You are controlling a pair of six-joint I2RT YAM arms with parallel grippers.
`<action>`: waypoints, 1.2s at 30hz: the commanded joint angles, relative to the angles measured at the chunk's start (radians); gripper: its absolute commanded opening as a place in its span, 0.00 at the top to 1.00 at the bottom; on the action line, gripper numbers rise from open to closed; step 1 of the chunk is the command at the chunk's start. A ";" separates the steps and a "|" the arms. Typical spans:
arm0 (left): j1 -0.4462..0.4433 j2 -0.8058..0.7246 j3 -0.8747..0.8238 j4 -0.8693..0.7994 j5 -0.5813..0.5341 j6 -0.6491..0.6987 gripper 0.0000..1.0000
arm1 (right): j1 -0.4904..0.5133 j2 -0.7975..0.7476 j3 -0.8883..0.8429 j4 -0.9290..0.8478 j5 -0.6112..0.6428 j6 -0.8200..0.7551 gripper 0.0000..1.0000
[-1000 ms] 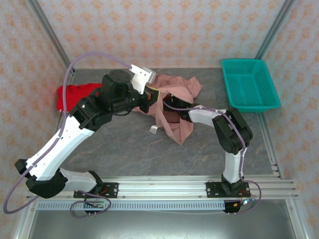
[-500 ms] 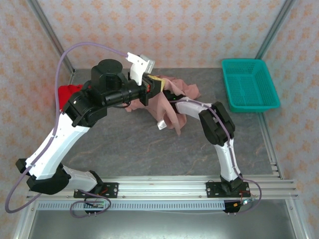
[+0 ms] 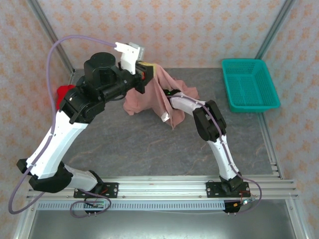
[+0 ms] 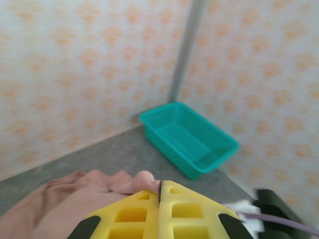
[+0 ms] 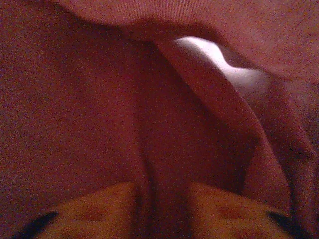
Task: Fold the inside-out t-shirt
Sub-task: Turn the T-shirt inside out at the center of the table.
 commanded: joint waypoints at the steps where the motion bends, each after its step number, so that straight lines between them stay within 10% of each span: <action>1: 0.077 -0.062 -0.087 0.095 -0.226 -0.059 1.00 | -0.025 -0.060 -0.078 -0.116 -0.066 -0.018 1.00; 12: 0.507 0.138 -0.230 0.052 -0.400 -0.115 1.00 | -0.045 -0.575 -0.363 0.058 -0.372 -0.016 1.00; 18: 0.529 0.316 -0.268 0.053 -0.387 -0.110 1.00 | -0.039 -0.599 -0.339 0.148 -0.542 0.020 1.00; 29: 0.423 0.404 -0.550 0.329 0.156 -0.235 1.00 | -0.036 -0.533 -0.109 0.383 -0.603 0.210 1.00; 36: 0.511 0.394 -0.727 0.353 0.016 -0.365 1.00 | -0.146 -0.712 -0.214 0.479 -0.742 0.309 1.00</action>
